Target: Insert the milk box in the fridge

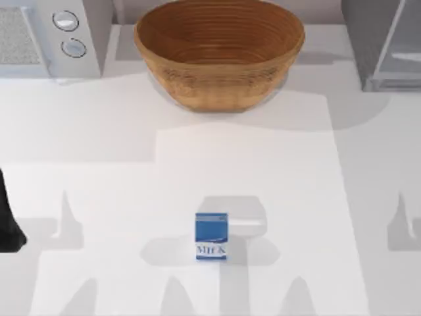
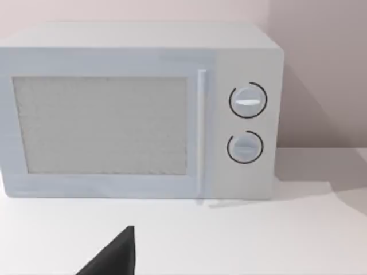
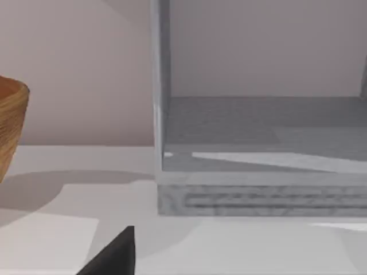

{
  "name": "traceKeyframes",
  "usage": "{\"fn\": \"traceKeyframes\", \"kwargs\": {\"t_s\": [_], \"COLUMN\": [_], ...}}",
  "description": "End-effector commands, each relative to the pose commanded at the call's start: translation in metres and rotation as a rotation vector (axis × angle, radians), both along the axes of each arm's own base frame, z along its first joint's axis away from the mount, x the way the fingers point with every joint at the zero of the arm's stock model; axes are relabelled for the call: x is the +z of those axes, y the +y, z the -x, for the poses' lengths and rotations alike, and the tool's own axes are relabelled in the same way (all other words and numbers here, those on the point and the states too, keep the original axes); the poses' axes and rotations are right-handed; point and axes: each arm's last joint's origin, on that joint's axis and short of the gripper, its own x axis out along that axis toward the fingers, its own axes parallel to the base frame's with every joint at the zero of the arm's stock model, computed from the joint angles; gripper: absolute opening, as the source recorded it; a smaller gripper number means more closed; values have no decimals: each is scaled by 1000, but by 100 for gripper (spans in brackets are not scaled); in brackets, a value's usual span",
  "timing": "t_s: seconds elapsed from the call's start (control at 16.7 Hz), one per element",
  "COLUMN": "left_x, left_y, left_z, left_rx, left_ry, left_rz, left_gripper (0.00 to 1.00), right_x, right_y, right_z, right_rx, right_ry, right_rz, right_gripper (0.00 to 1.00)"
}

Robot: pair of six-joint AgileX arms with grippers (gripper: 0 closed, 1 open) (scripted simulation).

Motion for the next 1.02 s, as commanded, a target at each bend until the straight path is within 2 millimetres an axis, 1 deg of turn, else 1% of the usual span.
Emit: {"fn": "traceKeyframes", "kwargs": {"t_s": [0.3, 0.42, 0.6, 0.72, 0.84, 1.02], "left_x": [0, 0, 0, 0, 0, 0], "left_y": [0, 0, 0, 0, 0, 0], "left_z": [0, 0, 0, 0, 0, 0], "left_rx": [0, 0, 0, 0, 0, 0], "left_ry": [0, 0, 0, 0, 0, 0], "left_rz": [0, 0, 0, 0, 0, 0], "left_gripper": [100, 100, 100, 100, 100, 100], "right_x": [3, 11, 29, 42, 55, 65], "right_y": [2, 6, 16, 28, 45, 82], "right_z": [-3, -7, -19, -31, -47, -74], "right_rx": [2, 3, 3, 4, 4, 4], "right_ry": [10, 13, 4, -5, -15, -27], "right_rz": [0, -6, -20, -31, -42, -57], "right_gripper": [100, 100, 100, 100, 100, 100]}}
